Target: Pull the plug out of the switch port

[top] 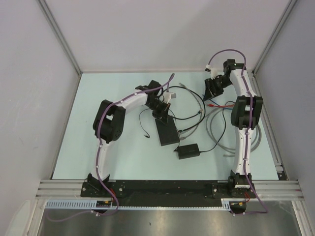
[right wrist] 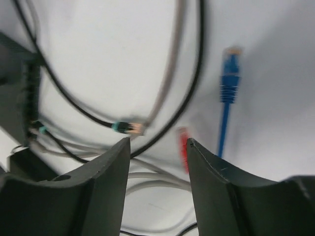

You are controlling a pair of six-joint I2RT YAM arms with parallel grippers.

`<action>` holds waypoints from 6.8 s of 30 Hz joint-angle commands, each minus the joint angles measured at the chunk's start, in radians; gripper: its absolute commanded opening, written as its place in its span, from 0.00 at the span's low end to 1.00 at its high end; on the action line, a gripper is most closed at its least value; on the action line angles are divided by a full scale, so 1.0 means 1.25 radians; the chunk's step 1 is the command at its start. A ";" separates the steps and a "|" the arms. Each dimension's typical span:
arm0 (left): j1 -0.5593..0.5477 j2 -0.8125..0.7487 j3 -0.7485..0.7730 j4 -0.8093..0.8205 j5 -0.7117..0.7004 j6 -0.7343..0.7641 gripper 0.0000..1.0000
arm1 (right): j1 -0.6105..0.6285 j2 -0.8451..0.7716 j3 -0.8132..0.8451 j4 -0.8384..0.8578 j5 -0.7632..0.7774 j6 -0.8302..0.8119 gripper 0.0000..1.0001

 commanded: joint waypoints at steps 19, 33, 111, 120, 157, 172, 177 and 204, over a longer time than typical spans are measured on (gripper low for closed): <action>0.104 -0.138 -0.169 0.026 -0.034 0.042 0.01 | 0.243 -0.069 -0.337 -0.148 -0.225 -0.298 0.44; 0.104 -0.014 -0.065 0.025 -0.023 0.056 0.01 | 0.286 0.002 -0.326 -0.165 -0.226 -0.308 0.46; 0.035 -0.004 -0.039 0.032 -0.008 0.024 0.00 | 0.242 0.088 -0.288 -0.208 -0.192 -0.302 0.38; 0.035 -0.002 -0.040 0.034 -0.011 0.023 0.00 | 0.253 0.114 -0.267 -0.203 -0.173 -0.273 0.29; 0.035 -0.003 -0.016 0.028 -0.006 0.032 0.00 | 0.209 -0.004 -0.217 -0.208 -0.116 -0.287 0.00; 0.043 -0.075 0.034 0.118 0.135 -0.017 0.00 | 0.139 -0.188 -0.086 -0.125 0.043 -0.093 0.00; 0.057 -0.080 0.032 0.115 0.184 -0.034 0.01 | 0.103 -0.188 -0.089 -0.075 0.094 -0.044 0.00; 0.075 -0.099 0.080 -0.066 0.052 0.100 0.08 | 0.099 -0.252 -0.197 0.102 0.013 0.002 0.53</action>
